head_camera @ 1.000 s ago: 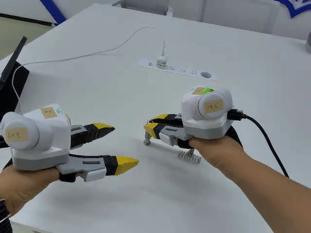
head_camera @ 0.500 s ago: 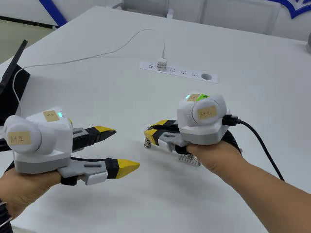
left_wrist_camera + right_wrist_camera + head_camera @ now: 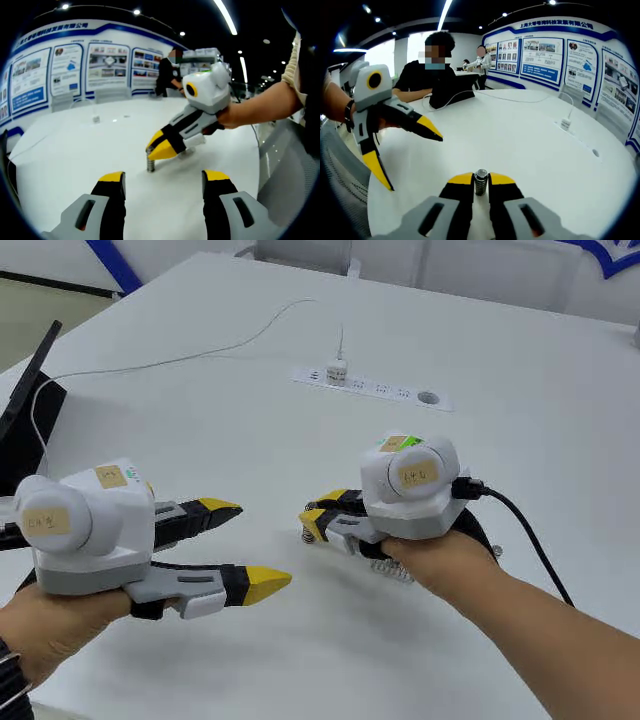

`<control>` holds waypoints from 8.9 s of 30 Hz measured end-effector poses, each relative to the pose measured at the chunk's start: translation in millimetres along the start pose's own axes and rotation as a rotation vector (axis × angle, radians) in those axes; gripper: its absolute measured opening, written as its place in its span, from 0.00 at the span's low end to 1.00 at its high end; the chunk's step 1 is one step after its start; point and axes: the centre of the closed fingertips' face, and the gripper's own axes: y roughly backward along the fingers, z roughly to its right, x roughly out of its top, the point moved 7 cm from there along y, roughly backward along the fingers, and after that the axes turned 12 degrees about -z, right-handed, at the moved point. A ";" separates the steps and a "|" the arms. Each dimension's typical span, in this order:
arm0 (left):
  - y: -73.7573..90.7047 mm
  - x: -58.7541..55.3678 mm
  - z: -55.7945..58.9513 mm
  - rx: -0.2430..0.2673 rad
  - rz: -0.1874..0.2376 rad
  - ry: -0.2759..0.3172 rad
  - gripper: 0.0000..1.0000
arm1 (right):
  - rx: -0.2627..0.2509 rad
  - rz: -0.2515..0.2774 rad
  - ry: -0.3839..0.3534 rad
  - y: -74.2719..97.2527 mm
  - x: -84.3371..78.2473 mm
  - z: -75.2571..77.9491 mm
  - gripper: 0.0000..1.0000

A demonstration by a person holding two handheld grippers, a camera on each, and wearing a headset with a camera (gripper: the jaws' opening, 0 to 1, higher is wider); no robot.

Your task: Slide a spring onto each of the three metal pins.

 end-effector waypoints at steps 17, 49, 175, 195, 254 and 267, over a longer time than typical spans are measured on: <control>-1.6 -0.7 0.6 -0.003 0.001 0.001 0.63 | -0.014 0.055 -0.026 19.9 12.5 -3.0 0.20; -17.1 14.1 18.0 -0.054 -0.012 -0.066 0.60 | -0.082 0.165 -0.014 115.4 10.0 1.7 0.26; -96.0 22.7 59.6 -0.167 -0.170 -0.302 0.10 | -0.168 0.109 -0.100 165.8 -51.8 19.9 0.25; -31.2 32.6 53.6 -0.163 -0.029 -0.270 0.10 | 0.110 0.048 0.110 138.0 -37.2 -7.9 0.24; -3.5 45.0 63.9 -0.243 0.066 -0.241 0.10 | 0.402 0.096 0.134 126.8 -19.6 -27.9 0.17; 0.5 47.8 66.9 -0.263 0.089 -0.227 0.10 | 0.442 0.102 0.131 126.6 -18.9 -27.0 0.16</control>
